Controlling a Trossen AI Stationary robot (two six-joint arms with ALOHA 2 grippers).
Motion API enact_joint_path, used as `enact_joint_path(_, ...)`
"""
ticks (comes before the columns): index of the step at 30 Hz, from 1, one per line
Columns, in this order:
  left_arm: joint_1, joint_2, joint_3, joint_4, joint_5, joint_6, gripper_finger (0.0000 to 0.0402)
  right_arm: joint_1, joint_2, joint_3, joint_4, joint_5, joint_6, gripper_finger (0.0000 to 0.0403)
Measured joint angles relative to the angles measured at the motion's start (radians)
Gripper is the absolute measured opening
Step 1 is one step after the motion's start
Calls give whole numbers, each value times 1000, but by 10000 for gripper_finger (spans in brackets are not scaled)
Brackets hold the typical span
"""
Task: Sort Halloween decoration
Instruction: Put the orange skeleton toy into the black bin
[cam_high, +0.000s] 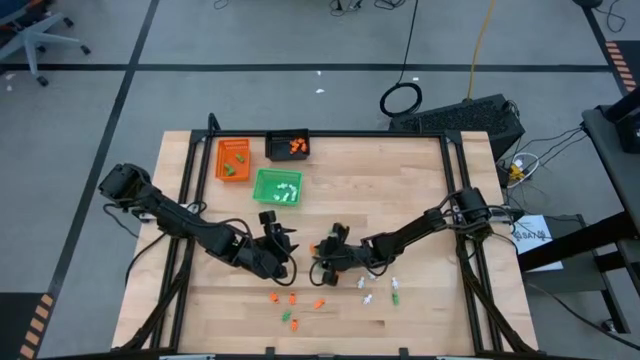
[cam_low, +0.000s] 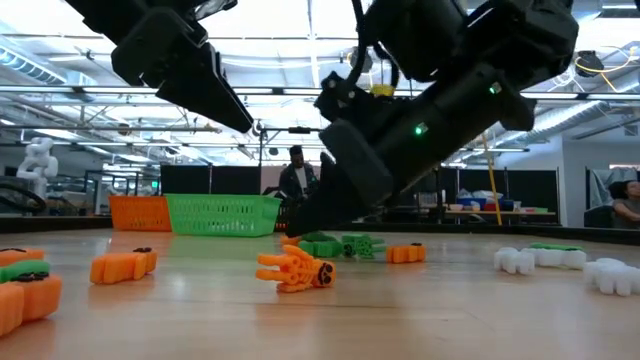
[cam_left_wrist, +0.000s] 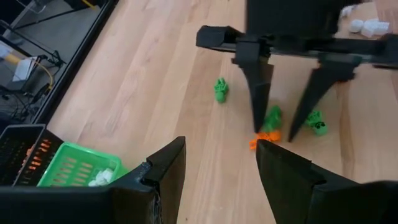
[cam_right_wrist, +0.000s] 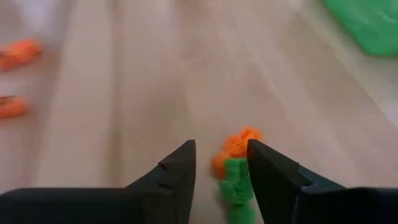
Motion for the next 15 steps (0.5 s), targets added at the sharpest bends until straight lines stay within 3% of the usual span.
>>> enact_joint_path(4,0,0,-4,3,0,0,193,3,-7,20,-18,-53,-15,123)
enact_joint_path(10,1,0,-52,9,0,-54,193,0,-8,51,-98,55,6,127)
enact_joint_path(15,1,0,-78,4,0,-104,192,-12,-2,52,-109,24,29,140)
